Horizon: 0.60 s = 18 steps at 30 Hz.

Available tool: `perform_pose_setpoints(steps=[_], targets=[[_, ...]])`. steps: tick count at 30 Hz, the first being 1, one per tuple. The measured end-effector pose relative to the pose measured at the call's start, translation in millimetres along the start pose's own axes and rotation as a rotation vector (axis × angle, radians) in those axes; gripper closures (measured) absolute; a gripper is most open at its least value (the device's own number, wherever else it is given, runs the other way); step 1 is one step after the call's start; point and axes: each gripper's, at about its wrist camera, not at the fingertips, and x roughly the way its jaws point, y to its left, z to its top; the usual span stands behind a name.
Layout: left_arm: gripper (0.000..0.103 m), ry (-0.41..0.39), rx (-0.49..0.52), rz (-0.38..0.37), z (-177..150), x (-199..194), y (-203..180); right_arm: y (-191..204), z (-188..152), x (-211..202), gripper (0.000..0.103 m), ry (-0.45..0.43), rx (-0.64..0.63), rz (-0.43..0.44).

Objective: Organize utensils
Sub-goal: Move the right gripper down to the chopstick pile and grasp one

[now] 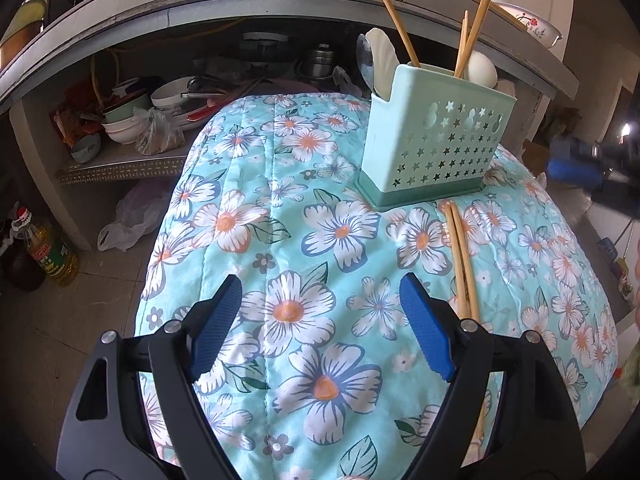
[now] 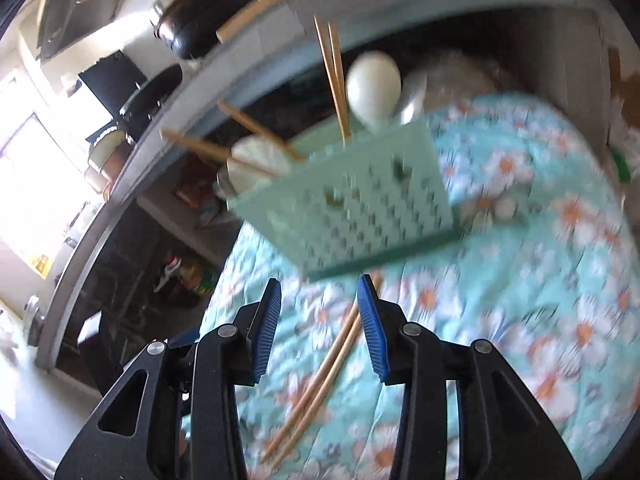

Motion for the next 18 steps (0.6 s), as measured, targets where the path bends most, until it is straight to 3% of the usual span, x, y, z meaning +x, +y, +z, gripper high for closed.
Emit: perform_pose_setpoints(steps=[3,6,18], targets=[[0.026,0.018,-0.007,0.021,-3,2,4,-11,-39,36,0.064,0.152,0.082,0.054],[0.026,0.03,-0.02,0.029,-7,1,9,-16,-64,54,0.065,0.225,0.142,0.091],[0.026,0.051,-0.049,0.02,-11,-4,12,-34,-91,72,0.085,0.268,0.267,0.145]])
